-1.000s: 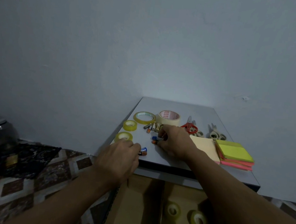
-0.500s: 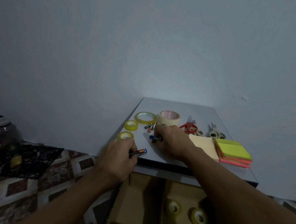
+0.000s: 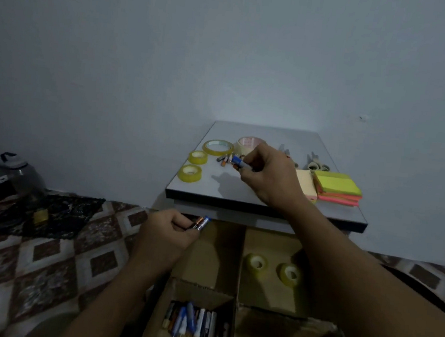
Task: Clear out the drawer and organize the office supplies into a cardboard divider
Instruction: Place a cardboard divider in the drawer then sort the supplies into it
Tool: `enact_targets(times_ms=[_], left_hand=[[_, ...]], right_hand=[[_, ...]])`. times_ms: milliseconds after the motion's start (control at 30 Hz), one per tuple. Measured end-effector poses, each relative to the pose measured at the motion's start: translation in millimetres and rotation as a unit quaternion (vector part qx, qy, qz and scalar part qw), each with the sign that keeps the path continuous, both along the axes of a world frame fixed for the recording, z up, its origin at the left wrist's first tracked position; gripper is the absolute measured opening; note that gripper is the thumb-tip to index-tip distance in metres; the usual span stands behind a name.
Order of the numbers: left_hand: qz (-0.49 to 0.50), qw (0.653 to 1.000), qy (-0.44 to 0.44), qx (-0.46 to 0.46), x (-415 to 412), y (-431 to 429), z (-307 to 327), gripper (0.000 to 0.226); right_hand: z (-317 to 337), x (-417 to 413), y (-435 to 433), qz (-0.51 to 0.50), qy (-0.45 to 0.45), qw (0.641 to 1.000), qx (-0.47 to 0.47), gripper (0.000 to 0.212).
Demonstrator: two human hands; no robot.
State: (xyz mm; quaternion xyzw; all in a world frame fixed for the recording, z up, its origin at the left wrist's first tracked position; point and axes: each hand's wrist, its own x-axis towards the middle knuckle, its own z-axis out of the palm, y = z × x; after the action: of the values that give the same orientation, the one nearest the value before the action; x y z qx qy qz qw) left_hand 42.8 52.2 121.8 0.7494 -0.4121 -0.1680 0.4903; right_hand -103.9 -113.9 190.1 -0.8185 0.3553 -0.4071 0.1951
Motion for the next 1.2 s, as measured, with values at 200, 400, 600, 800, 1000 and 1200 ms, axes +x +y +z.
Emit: enact_targets(times_ms=[200,400,600,800,1000,1200], left_hand=[[-0.024,0.983,0.11,0.145,-26.6,45.5,-29.6,0.011],[-0.05,0.94,0.217,0.257,-46.6,47.0,-54.9,0.015],[-0.08,0.929,0.21,0.294,-66.2,25.1,-74.7,0.015],[-0.066,0.93,0.153,0.327,-68.9,17.6,-89.3,0.011],[-0.085,0.94,0.037,0.327,-70.8,21.8,-83.1,0.003],[-0.136,0.926,0.05,0.35,-66.0,26.6,-78.3,0.007]], right_hand=[[-15.2,-25.9,30.5,-0.01,-0.021,0.999,0.025,0.011],[-28.6,-43.9,47.1,-0.01,-0.025,0.998,0.053,0.012],[-40.0,-49.5,56.2,-0.006,-0.019,0.996,0.082,0.012],[-47.4,-54.2,65.0,-0.014,-0.002,0.994,0.104,0.017],[-55.9,-58.6,73.4,-0.029,0.009,0.993,0.116,0.017],[-65.7,-61.6,78.4,-0.042,0.009,0.988,0.146,0.013]])
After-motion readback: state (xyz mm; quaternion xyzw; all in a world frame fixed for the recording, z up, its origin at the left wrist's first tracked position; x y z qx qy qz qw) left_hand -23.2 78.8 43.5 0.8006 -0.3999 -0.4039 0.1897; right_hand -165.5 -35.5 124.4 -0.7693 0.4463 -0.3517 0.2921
